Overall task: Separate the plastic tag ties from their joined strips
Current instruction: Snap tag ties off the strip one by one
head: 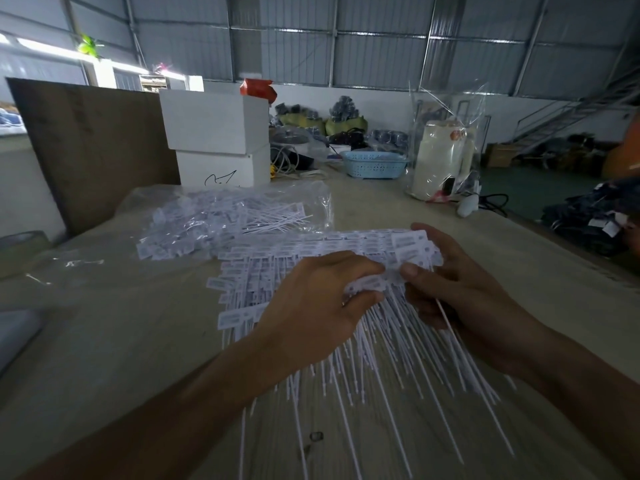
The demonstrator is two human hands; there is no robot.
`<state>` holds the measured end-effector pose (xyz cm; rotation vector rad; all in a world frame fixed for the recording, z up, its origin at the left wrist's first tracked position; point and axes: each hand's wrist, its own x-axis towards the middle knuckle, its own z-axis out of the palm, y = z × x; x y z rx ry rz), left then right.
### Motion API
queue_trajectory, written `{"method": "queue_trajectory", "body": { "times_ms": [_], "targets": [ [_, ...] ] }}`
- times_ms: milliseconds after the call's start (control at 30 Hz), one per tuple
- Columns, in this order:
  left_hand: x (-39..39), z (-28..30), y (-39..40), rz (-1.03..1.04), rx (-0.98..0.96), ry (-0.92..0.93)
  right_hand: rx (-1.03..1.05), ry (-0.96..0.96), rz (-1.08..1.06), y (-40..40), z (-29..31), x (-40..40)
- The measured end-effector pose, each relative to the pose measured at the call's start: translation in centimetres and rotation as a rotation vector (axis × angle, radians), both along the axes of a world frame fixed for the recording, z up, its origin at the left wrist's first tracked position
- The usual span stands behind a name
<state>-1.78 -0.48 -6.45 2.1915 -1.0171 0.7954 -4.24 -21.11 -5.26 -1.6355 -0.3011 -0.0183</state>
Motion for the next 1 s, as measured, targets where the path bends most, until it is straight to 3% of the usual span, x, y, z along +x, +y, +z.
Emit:
{"method": "queue_trajectory", "body": {
  "times_ms": [200, 433, 800, 1000],
  "targets": [
    [-0.06, 0.08, -0.15, 0.010, -0.024, -0.049, -0.029, -0.063, 0.096, 0.34, 0.31, -0.20],
    [-0.07, -0.22, 0.04, 0.031, -0.006, -0.011, -0.139, -0.129, 0.044, 0.61, -0.59, 0.09],
    [-0.15, -0.33, -0.13, 0.007, 0.030, 0.022, -0.144, -0.078, 0.134, 0.25, -0.15, -0.30],
    [-0.20, -0.16, -0.13, 0.001, 0.066, 0.007, -0.267, -0.140, -0.040, 0.25, 0.28, -0.16]
  ]
}}
